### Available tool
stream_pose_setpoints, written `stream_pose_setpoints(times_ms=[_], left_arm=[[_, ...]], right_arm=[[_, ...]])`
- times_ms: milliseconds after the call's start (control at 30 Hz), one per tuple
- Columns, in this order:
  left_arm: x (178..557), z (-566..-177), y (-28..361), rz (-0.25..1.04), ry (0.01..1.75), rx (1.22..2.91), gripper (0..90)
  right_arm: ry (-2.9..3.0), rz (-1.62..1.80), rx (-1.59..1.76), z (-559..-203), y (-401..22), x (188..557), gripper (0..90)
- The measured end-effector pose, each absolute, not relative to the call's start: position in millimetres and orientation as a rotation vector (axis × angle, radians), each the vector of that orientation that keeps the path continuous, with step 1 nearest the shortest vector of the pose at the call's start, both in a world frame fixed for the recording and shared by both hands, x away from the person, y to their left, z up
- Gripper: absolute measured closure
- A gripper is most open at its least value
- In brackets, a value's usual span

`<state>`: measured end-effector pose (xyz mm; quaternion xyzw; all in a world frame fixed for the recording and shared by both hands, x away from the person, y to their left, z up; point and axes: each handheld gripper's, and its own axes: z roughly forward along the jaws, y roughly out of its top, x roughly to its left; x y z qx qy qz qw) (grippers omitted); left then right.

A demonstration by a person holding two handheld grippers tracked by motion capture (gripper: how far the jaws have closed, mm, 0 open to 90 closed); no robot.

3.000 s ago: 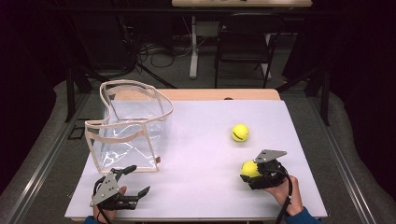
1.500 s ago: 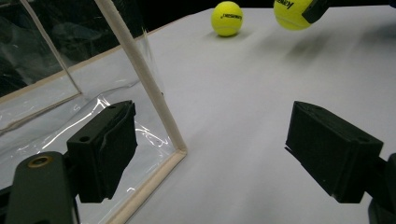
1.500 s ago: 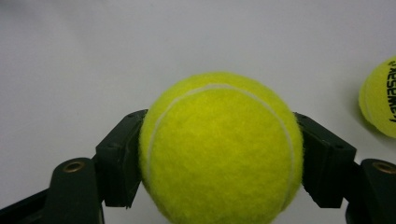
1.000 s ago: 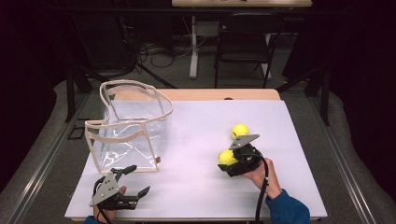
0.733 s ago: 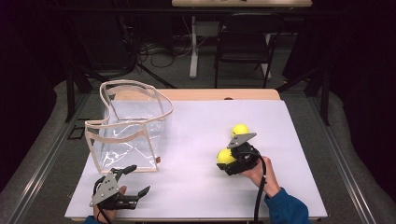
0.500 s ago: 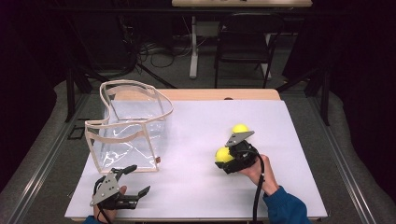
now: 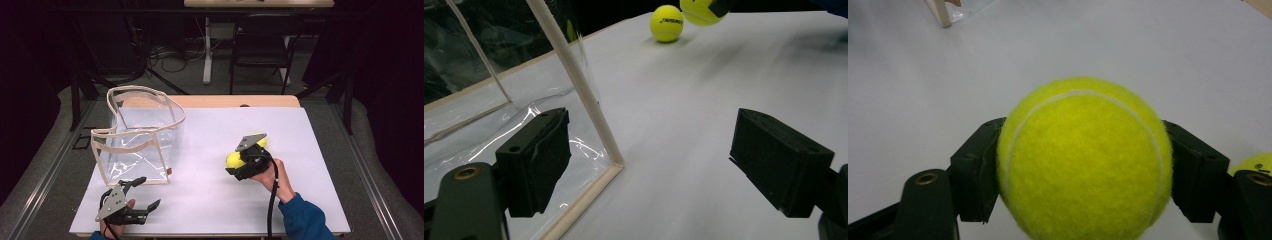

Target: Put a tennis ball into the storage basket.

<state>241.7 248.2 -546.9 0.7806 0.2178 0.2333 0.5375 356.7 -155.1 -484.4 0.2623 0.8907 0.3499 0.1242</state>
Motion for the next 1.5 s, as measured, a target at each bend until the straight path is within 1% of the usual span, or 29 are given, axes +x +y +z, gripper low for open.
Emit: stream_pose_setpoints(times_ms=[767, 1500], left_arm=[[243.2, -547.5, 249.1, 0.548, 0.519, 1.849, 16.1], [243.6, -548.1, 248.8, 0.541, 0.524, 1.846, 16.1]], right_arm=[[2.635, 1.015, 0.727, -466.6, -125.4, 385.4, 26.3], [2.67, 0.971, 0.696, -454.9, -112.8, 404.2, 26.3]])
